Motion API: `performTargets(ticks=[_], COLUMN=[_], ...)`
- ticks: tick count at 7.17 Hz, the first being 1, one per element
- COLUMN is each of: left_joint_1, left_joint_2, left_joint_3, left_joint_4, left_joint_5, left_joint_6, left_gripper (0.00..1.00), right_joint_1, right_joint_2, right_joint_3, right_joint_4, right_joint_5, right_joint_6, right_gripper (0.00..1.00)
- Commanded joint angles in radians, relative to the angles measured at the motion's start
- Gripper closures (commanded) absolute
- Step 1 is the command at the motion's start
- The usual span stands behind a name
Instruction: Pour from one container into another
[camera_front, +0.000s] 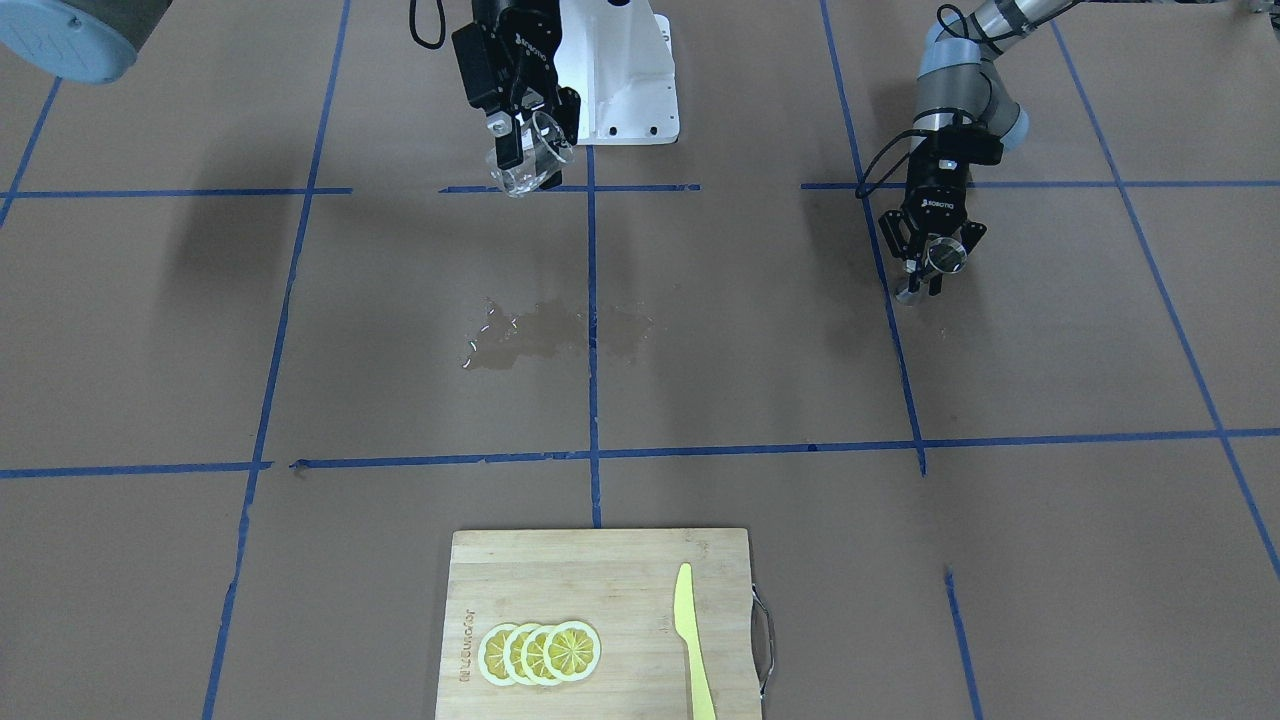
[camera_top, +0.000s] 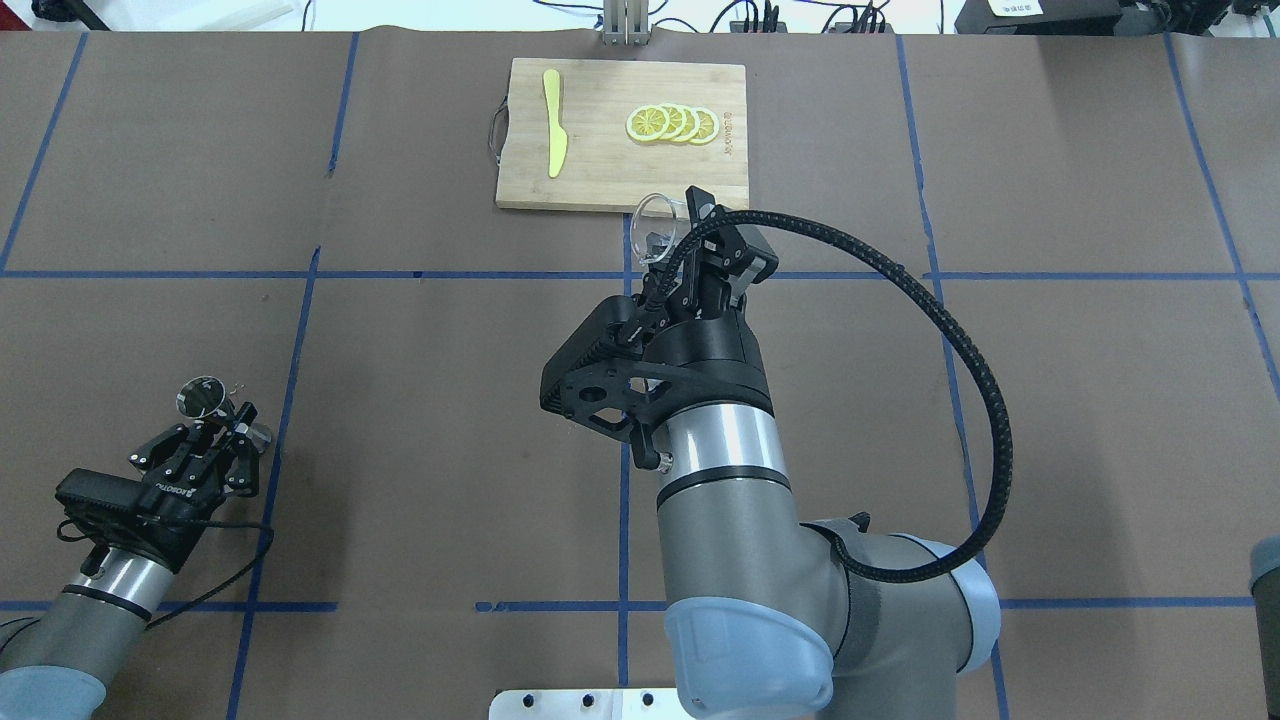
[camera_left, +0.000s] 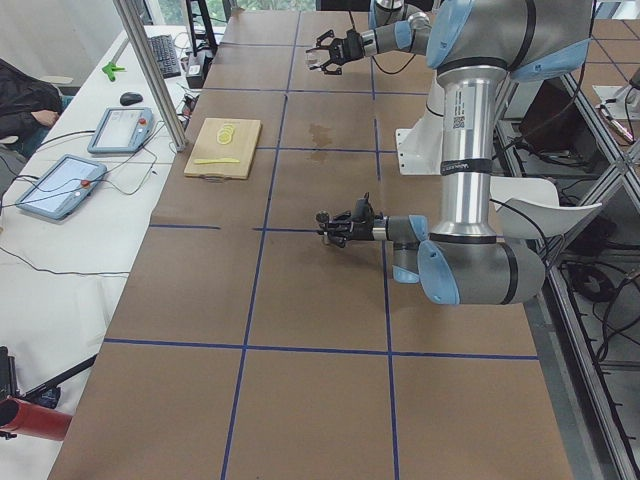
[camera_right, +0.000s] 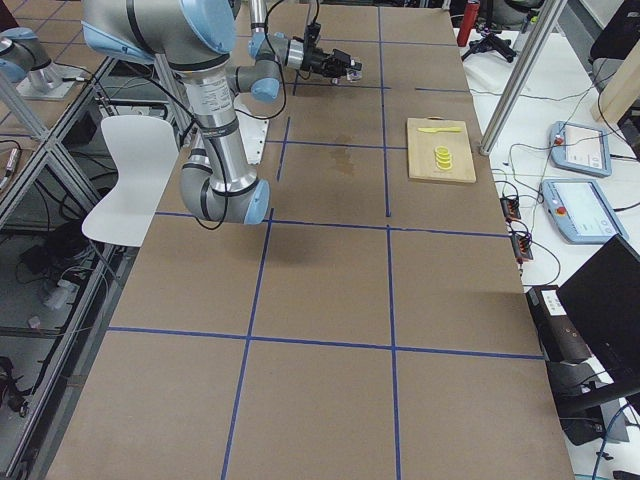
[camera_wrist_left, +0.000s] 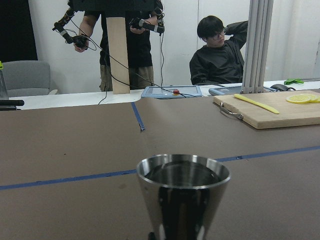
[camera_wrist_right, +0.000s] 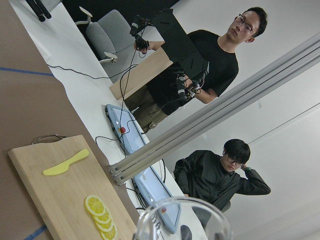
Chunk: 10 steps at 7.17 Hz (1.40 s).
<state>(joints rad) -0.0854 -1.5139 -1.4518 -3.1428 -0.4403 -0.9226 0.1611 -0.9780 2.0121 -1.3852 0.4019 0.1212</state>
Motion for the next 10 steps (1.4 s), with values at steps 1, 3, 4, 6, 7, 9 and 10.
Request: performTargets(ticks=[1, 3, 4, 6, 7, 9, 10], left_joint_1=[0.004, 0.018, 0.025, 0.032, 0.033, 0.033, 0.033], left_joint_2=[0.001, 0.001, 0.001, 0.001, 0.001, 0.001, 0.001], left_joint_3=[0.001, 0.002, 0.013, 0.014, 0.014, 0.014, 0.014], left_joint_4=[-0.005, -0.006, -0.006, -0.017, -0.017, -0.019, -0.019], left_joint_5=[0.002, 0.003, 0.005, 0.006, 0.008, 0.008, 0.008], left_joint_6=[-0.002, -0.005, -0.016, -0.016, -0.016, -0.016, -0.015], left_gripper=[0.69, 0.69, 0.7, 0.7, 0.7, 0.68, 0.64], right_joint_1=[0.0, 0.0, 0.0, 0.0, 0.0, 0.0, 0.0], right_joint_2=[-0.004, -0.01, -0.01, -0.01, -0.011, -0.011, -0.011], right_joint_3=[0.007, 0.014, 0.014, 0.014, 0.014, 0.014, 0.014], right_joint_4=[0.0, 0.0, 0.002, 0.002, 0.002, 0.002, 0.0], right_joint_5=[0.0, 0.0, 0.0, 0.0, 0.0, 0.0, 0.0], right_joint_6=[0.0, 0.0, 0.0, 0.0, 0.0, 0.0, 0.0], right_gripper=[1.0, 1.0, 1.0, 1.0, 1.0, 1.0, 1.0])
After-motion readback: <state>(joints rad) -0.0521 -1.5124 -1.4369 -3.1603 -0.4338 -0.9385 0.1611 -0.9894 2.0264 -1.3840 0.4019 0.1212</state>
